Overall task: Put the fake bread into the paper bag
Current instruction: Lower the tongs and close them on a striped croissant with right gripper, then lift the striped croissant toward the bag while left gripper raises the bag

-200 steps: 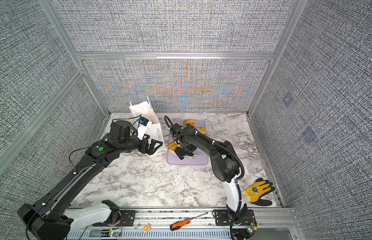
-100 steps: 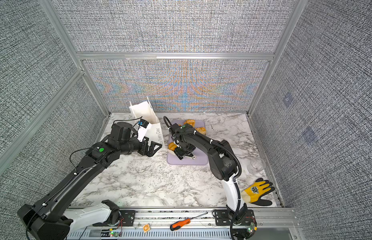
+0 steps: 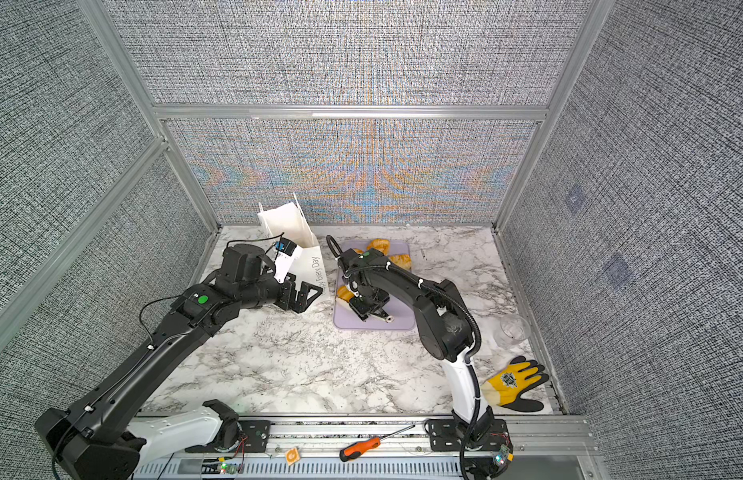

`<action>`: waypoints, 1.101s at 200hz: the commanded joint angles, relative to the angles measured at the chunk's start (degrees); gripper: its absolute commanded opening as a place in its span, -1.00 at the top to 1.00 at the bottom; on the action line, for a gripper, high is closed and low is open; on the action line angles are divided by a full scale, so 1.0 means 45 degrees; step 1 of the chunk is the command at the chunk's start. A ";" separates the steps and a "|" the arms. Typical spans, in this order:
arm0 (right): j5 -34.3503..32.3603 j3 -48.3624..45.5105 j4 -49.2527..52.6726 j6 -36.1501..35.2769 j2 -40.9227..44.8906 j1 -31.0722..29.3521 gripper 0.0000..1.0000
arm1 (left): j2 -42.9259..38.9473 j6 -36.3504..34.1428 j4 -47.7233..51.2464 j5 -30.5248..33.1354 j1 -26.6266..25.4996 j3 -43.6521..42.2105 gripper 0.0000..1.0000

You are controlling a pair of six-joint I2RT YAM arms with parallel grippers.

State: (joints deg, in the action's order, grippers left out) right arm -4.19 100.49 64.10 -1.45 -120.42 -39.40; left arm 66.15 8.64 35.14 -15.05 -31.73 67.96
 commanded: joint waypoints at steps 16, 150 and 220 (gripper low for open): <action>0.0185 -0.0434 -0.0018 0.0069 0.0614 0.0081 -0.11 | -0.0091 -0.0023 -0.0152 0.0133 0.0015 0.0073 -0.99; 0.1567 -0.1797 -0.1826 0.1088 0.3338 0.0420 -0.07 | -0.0401 -0.0413 0.0404 0.1145 0.0258 0.0916 -0.99; 0.1947 -0.1395 -0.2281 0.1629 0.4658 0.0436 -0.06 | -0.0354 -0.0690 0.0746 0.0696 0.0942 0.1778 -0.99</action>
State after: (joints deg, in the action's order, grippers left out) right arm 3.51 93.21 55.46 4.43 -101.10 -37.39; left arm 64.42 6.39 37.65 -10.52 -28.42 74.83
